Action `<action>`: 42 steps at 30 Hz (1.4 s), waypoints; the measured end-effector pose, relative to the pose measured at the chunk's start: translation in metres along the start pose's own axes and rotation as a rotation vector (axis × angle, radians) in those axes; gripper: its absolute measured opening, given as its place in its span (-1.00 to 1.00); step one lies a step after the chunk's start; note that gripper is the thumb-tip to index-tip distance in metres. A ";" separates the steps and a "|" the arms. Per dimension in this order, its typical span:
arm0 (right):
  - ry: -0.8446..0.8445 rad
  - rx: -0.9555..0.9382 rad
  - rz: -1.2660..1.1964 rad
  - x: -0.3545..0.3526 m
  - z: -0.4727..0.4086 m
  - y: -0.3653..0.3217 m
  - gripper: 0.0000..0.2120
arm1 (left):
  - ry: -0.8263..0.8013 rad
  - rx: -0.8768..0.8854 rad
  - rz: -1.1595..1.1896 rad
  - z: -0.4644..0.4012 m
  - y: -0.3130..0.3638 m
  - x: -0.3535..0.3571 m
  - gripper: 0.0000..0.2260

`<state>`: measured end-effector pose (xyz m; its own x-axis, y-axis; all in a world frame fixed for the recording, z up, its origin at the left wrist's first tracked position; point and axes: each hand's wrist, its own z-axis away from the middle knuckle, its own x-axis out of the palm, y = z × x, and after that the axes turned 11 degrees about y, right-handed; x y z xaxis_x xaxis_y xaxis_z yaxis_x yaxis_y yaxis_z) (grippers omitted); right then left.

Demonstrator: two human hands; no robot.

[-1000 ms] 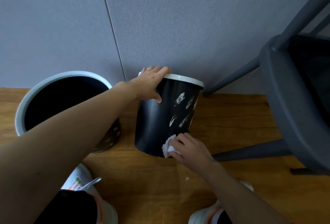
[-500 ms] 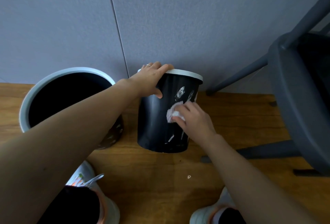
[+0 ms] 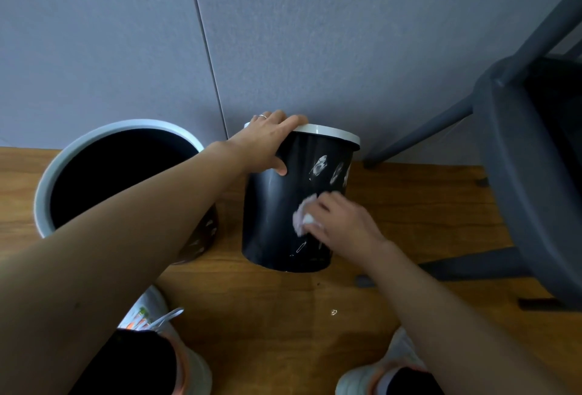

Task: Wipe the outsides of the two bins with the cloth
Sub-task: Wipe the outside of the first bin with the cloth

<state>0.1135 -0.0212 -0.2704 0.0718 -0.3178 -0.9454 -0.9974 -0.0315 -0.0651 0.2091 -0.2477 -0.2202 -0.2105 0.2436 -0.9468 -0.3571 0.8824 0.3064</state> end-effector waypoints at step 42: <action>0.236 0.329 -0.026 -0.028 -0.069 0.018 -0.76 | -0.024 0.032 -0.030 0.002 0.007 -0.005 -0.16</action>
<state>0.0937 -0.0778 -0.2233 0.0592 -0.5308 -0.8454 -0.9420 0.2505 -0.2232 0.2095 -0.2416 -0.2139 -0.1778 0.2263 -0.9577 -0.3333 0.9018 0.2750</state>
